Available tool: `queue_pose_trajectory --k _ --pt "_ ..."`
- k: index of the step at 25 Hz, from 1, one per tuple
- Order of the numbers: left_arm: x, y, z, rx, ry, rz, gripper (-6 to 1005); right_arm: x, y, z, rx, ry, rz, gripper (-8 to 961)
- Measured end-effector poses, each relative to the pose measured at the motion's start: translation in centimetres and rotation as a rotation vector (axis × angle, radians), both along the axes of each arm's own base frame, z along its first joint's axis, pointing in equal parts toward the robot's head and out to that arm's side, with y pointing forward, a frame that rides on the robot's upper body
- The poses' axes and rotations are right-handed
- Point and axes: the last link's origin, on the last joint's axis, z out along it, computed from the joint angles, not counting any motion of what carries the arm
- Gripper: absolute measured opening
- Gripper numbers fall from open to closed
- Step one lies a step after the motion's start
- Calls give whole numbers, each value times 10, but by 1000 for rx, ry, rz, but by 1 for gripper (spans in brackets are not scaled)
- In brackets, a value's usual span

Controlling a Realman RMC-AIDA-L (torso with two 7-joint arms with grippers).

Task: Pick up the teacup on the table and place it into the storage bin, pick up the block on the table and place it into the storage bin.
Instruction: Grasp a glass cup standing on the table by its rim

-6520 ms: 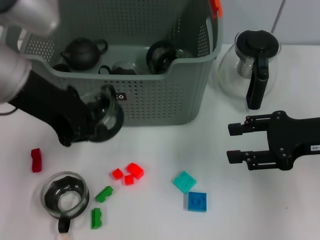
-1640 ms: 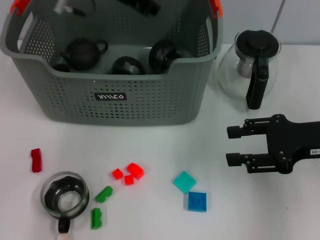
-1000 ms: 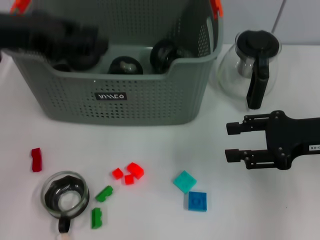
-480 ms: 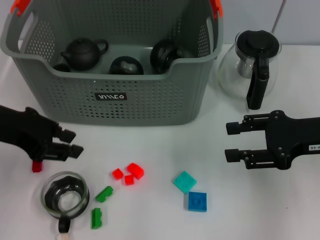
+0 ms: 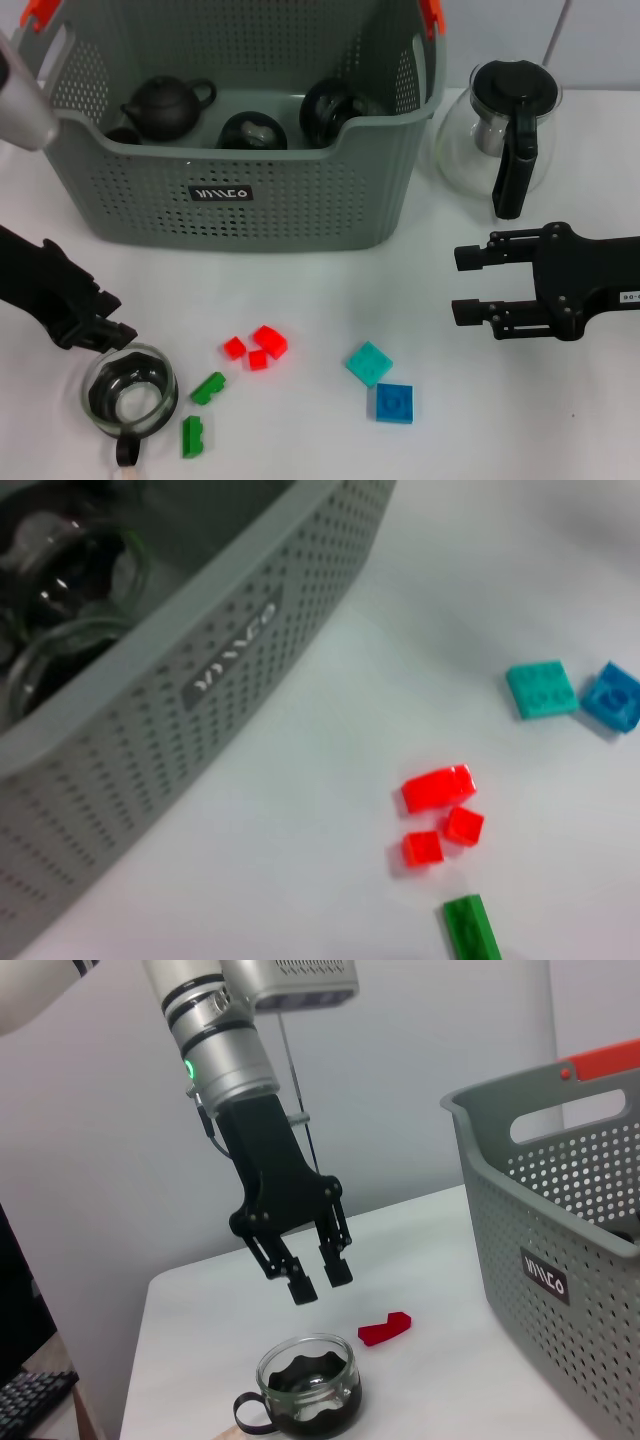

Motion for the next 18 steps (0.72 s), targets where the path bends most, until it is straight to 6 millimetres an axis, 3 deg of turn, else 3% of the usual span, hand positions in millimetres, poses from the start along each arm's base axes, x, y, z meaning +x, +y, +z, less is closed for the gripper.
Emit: queue_pose_trajectory --k 18 --pt "-10 15 -32 -10 208 50 392 2 -1 0 5 -4 -4 683"
